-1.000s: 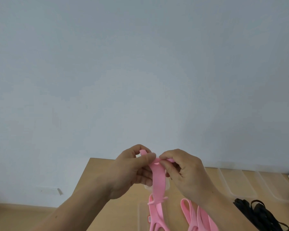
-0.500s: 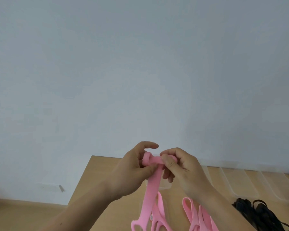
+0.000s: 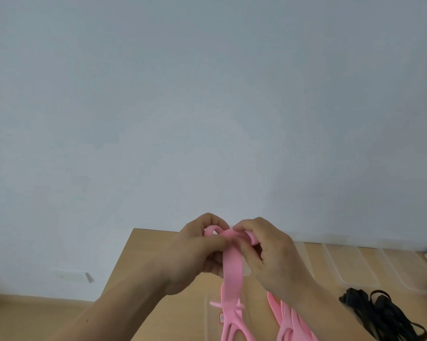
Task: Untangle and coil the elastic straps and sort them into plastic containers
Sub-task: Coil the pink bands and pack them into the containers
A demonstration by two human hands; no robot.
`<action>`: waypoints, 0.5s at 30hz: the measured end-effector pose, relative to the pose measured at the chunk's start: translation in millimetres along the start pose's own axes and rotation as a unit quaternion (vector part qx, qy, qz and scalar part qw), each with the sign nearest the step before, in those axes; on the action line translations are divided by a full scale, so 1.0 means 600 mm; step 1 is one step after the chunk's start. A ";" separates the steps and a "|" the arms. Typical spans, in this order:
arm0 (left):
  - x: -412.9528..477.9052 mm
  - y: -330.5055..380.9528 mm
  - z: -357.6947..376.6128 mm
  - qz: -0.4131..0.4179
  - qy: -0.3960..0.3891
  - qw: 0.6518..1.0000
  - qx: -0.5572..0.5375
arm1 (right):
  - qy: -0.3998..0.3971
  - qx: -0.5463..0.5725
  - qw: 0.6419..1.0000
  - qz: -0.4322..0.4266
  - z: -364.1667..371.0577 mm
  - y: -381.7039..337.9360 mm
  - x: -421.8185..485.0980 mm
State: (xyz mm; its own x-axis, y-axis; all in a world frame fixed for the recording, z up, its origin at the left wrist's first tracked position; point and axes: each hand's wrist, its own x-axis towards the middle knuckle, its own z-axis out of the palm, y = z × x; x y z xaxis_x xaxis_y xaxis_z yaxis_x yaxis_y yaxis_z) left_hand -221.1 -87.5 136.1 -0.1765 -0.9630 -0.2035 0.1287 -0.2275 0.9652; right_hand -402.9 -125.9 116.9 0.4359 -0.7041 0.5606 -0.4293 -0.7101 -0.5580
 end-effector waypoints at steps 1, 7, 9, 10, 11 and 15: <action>0.001 0.004 0.001 -0.011 -0.007 1.000 -0.015 | 0.001 -0.001 1.000 -0.015 0.000 0.001 0.001; 0.004 0.002 0.004 -0.042 0.008 0.998 -0.049 | 0.002 0.035 0.999 -0.037 0.007 0.008 -0.002; 0.004 -0.001 0.002 -0.031 0.014 0.998 -0.059 | 0.008 0.048 0.998 -0.028 0.007 0.009 0.000; 0.004 -0.002 0.001 -0.026 0.017 0.998 -0.064 | 0.009 0.062 0.998 -0.015 0.007 0.009 0.001; 0.004 -0.002 0.000 -0.020 0.021 0.997 -0.069 | 0.009 0.085 0.996 0.002 0.008 0.008 0.002; 0.003 -0.002 0.000 0.016 0.026 0.998 -0.051 | -0.024 0.217 0.971 0.100 0.001 0.005 0.003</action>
State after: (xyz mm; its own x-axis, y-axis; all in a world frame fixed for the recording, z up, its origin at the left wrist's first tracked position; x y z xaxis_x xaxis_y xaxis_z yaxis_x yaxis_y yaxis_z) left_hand -221.4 -89.2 134.6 -0.1208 -0.9754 -0.1842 0.2327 -0.2082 0.9500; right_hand -402.8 -129.1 116.0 0.4185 -0.8195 0.3915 -0.1394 -0.4839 -0.8639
